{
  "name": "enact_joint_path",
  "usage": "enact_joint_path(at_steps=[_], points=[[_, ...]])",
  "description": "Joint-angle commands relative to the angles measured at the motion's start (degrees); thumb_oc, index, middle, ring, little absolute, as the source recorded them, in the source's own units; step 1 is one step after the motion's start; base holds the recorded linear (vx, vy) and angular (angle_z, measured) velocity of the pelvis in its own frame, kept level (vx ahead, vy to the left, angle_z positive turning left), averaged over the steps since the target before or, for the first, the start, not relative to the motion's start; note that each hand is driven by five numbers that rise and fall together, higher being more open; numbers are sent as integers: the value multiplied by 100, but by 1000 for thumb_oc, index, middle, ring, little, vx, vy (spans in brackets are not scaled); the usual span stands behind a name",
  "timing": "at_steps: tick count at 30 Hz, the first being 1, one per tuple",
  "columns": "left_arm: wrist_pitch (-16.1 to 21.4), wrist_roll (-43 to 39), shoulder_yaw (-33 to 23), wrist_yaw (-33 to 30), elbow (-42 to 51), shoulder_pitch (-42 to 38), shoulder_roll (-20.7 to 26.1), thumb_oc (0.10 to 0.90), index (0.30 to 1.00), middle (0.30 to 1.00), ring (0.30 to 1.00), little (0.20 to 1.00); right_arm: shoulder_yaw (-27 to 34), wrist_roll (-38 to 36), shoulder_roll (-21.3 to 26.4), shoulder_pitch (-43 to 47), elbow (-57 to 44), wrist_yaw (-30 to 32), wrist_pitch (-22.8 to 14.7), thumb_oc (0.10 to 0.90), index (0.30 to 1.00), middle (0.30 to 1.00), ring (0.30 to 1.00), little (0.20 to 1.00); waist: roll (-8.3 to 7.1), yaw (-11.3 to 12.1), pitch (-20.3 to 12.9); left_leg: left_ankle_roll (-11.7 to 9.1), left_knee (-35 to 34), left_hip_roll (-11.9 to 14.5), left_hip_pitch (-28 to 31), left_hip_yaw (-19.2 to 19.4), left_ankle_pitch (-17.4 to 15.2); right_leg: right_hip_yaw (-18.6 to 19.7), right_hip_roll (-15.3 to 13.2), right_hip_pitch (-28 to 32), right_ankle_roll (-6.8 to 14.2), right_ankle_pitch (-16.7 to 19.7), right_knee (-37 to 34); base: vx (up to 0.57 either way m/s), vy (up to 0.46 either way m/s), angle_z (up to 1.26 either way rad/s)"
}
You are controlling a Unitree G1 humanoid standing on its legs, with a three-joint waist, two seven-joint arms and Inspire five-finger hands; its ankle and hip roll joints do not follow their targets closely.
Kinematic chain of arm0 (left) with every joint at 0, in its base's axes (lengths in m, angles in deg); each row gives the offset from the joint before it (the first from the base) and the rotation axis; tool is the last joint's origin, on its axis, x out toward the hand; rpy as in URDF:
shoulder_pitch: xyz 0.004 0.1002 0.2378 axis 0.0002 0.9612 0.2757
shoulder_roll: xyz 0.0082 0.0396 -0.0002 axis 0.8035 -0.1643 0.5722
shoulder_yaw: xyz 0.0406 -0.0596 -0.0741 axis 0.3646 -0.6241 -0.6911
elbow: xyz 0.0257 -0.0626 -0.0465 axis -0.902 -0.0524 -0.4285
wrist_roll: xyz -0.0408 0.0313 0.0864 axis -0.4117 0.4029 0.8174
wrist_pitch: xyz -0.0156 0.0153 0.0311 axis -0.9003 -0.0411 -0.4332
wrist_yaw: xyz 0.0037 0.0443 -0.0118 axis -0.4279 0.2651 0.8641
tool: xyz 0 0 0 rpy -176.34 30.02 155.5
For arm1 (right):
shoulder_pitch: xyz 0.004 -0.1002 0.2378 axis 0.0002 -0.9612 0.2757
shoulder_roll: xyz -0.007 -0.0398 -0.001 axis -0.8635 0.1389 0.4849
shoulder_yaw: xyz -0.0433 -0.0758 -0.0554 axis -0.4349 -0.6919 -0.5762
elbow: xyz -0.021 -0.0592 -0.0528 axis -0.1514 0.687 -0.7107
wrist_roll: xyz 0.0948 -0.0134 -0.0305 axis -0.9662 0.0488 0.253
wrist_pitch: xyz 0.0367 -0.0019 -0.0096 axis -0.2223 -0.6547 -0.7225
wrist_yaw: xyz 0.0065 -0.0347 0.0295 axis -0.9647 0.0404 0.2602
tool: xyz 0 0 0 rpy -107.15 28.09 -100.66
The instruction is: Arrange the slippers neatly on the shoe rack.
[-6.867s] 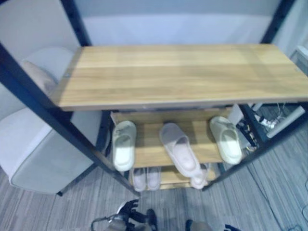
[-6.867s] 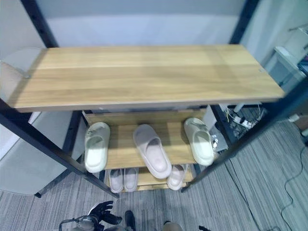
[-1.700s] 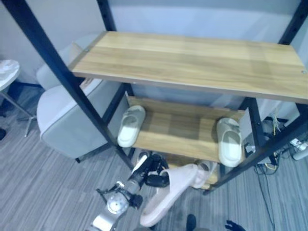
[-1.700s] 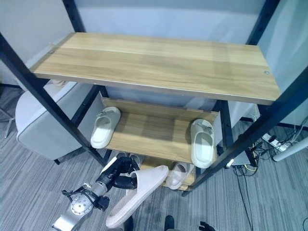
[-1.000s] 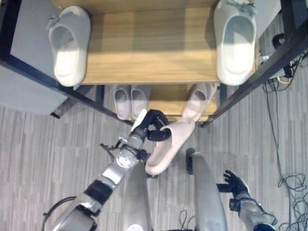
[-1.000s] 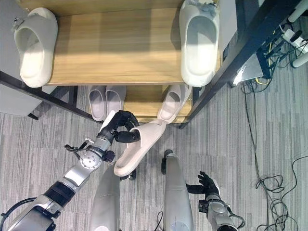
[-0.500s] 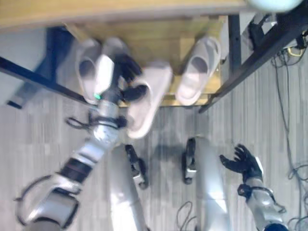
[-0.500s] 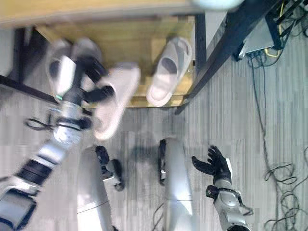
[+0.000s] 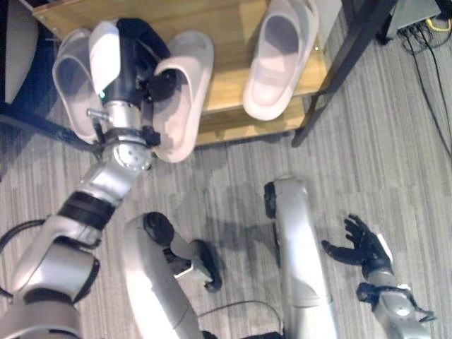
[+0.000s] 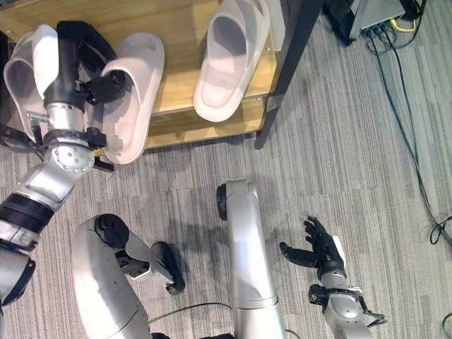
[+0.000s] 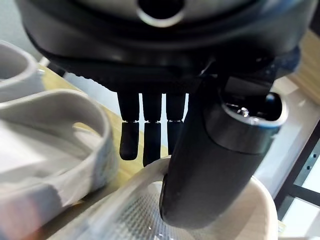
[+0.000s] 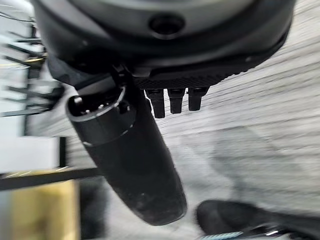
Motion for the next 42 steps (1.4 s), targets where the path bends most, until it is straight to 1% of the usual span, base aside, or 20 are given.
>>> enact_joint_path(at_steps=[1,3,8,17,18,19,20,22,23,24,25,28,32,39,42], points=[[235,-111,-83,-224,-245,-1147,163,400,300,300,300,300,442,83,526,-364,-664,-59,-383,800,900,900,900,900,-7,-32,-176,-50,-523,-166,130,-461,181,265,-326,533,-35,-624,-87,24,-5,-3],[214,-108,-16,-211,-321,-1254,122,400,300,300,300,300,436,79,528,-377,-619,-60,-385,800,900,900,900,900,-23,-46,-176,-54,-515,-174,130,-441,175,261,-349,533,-36,-631,-72,0,0,0],[109,3,437,6,-882,-1862,60,400,300,300,300,300,386,-30,645,-301,-462,-137,-392,800,900,900,900,900,-112,-113,-176,-98,-418,-234,130,-379,133,354,-420,533,-46,-660,55,11,-2,3],[96,-57,667,150,-1210,-2329,-241,400,300,300,300,300,329,-53,756,-216,-441,-165,-371,800,900,900,900,900,-194,-177,-176,-132,-261,-250,130,-335,67,461,-418,533,-65,-659,205,5,0,1],[33,-72,598,185,-1256,-2391,-536,400,300,300,300,300,-12,346,677,338,48,113,-329,800,900,900,900,900,-143,-114,-176,-126,-237,-274,130,-337,49,455,-411,533,-69,-653,207,0,0,0],[33,-73,598,185,-1257,-2391,-531,400,300,300,300,300,-20,346,676,346,53,113,-332,800,900,900,900,900,-148,-121,-176,-125,-240,-277,130,-334,52,457,-414,533,-69,-653,206,33,-20,-1],[39,-87,507,121,-1268,-2443,-752,400,300,300,300,300,-109,508,519,251,225,118,-354,800,900,900,900,900,-126,-122,-176,-129,-225,-295,130,-300,35,481,-426,533,-64,-682,248,31,-2,3],[36,-93,527,99,-1342,-2503,-941,400,300,300,300,300,-212,615,421,230,282,152,-350,800,900,900,900,900,-121,-149,-176,-130,-203,-309,130,-283,19,499,-428,533,-56,-705,276,30,19,6],[33,-102,567,114,-1358,-2582,-997,502,453,453,453,453,-244,648,410,230,297,170,-320,800,900,900,900,900,-128,-165,-176,-129,-180,-313,130,-268,8,512,-422,533,-53,-708,296,0,0,0],[36,-119,574,119,-1357,-2632,-1032,558,538,538,538,538,-267,656,410,247,305,164,-305,800,900,900,900,900,-128,-174,-176,-127,-179,-310,130,-264,10,518,-426,533,-55,-702,301,0,0,0],[46,-147,570,117,-1341,-2658,-1069,800,900,900,900,900,-292,667,398,254,317,176,-305,800,900,900,900,900,-128,-179,-176,-128,-176,-313,130,-248,7,527,-424,533,-55,-696,309,0,0,0],[72,-196,528,125,-1223,-2667,-1197,800,900,900,900,900,-354,731,361,285,363,194,-283,800,900,900,900,900,-122,-185,-176,-138,-153,-342,130,-226,-10,568,-422,533,-54,-700,360,0,0,0],[87,-212,519,142,-1091,-2642,-1246,800,900,900,900,900,-389,761,373,297,383,186,-273,800,900,900,900,900,-103,-190,-176,-170,-130,-357,130,-231,-12,563,-438,533,-77,-722,388,0,0,0],[134,-153,436,169,-683,-2409,-1195,800,900,900,900,900,-447,836,344,329,448,188,-246,800,900,900,900,900,-76,-136,-176,-212,-65,-400,130,-250,-33,559,-468,533,-105,-745,474,1,-9,3],[189,-161,365,205,-380,-2208,-1073,800,900,900,900,900,-478,887,322,346,460,191,-226,800,900,900,900,900,-75,-87,-176,-251,-29,-417,130,-247,-47,549,-491,533,-139,-756,528,-7,-28,6]])
